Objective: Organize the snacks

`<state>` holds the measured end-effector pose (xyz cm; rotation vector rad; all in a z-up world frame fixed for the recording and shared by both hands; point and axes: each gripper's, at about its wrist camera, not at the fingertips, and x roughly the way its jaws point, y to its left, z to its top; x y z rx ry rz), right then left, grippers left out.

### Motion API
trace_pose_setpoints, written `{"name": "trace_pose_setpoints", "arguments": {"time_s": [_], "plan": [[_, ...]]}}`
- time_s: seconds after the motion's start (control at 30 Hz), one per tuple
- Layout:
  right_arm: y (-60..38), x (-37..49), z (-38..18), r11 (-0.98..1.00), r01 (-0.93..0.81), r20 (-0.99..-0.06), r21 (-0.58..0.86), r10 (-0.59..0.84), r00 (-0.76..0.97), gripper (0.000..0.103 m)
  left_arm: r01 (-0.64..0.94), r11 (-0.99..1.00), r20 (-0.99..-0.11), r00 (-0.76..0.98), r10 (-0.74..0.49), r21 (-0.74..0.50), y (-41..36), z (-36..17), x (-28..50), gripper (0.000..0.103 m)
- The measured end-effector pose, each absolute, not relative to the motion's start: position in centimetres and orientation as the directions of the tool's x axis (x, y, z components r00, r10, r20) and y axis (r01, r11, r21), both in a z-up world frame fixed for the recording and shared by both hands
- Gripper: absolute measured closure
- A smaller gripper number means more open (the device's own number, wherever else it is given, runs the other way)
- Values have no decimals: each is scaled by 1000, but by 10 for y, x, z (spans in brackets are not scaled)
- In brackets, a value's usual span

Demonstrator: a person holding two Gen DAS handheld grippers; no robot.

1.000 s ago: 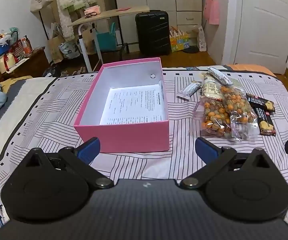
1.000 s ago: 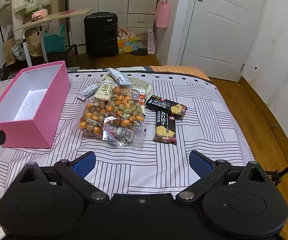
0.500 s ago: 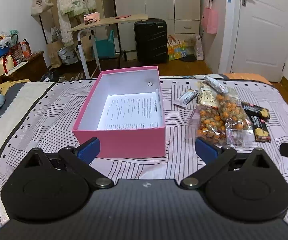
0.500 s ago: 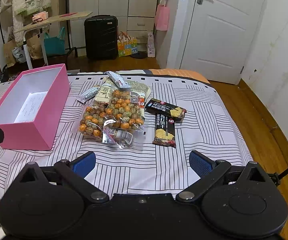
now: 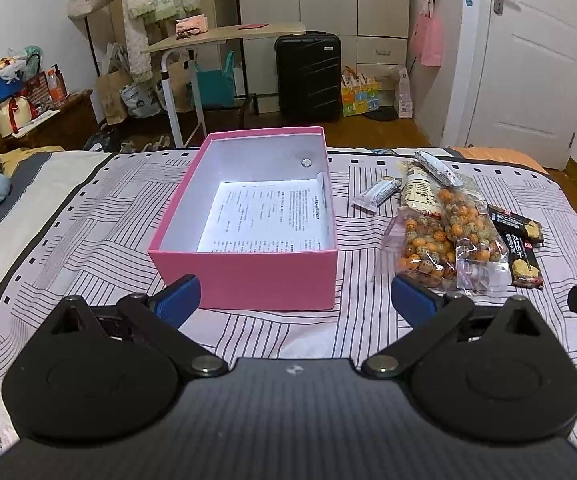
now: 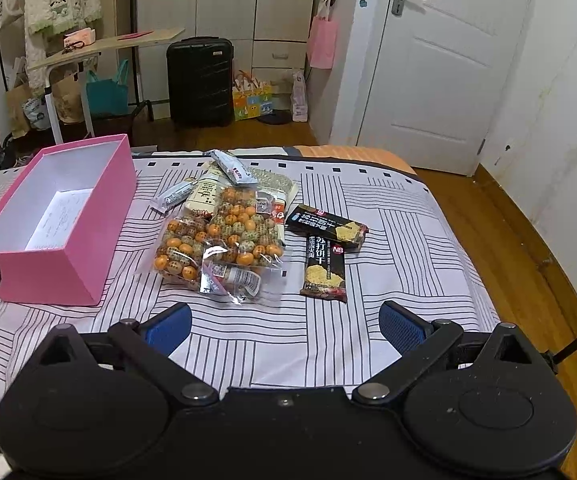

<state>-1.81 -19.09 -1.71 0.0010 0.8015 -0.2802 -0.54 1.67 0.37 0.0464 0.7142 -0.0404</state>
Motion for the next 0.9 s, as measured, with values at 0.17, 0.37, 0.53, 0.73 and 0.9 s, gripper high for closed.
{"name": "trace_pose_setpoints", "arguments": {"time_s": [0.17, 0.37, 0.53, 0.73, 0.9], "plan": [[-192, -19, -17, 962, 249, -706, -111, -253, 662, 2, 52, 998, -655, 755, -18, 32, 18, 4, -5, 0], [-192, -23, -14, 962, 250, -695, -111, -255, 672, 2, 56, 998, -656, 755, -16, 41, 18, 4, -7, 0], [-188, -25, -15, 968, 224, -679, -113, -240, 694, 2, 71, 996, -650, 760, -19, 55, 14, 3, -11, 0], [-179, -28, -16, 977, 179, -659, -114, -209, 723, 1, 93, 993, -631, 775, -22, 79, 9, 5, -17, 0], [-178, -26, -18, 977, 175, -659, -120, -210, 722, 1, 94, 992, -635, 772, -23, 78, 9, 3, -18, 0]]}}
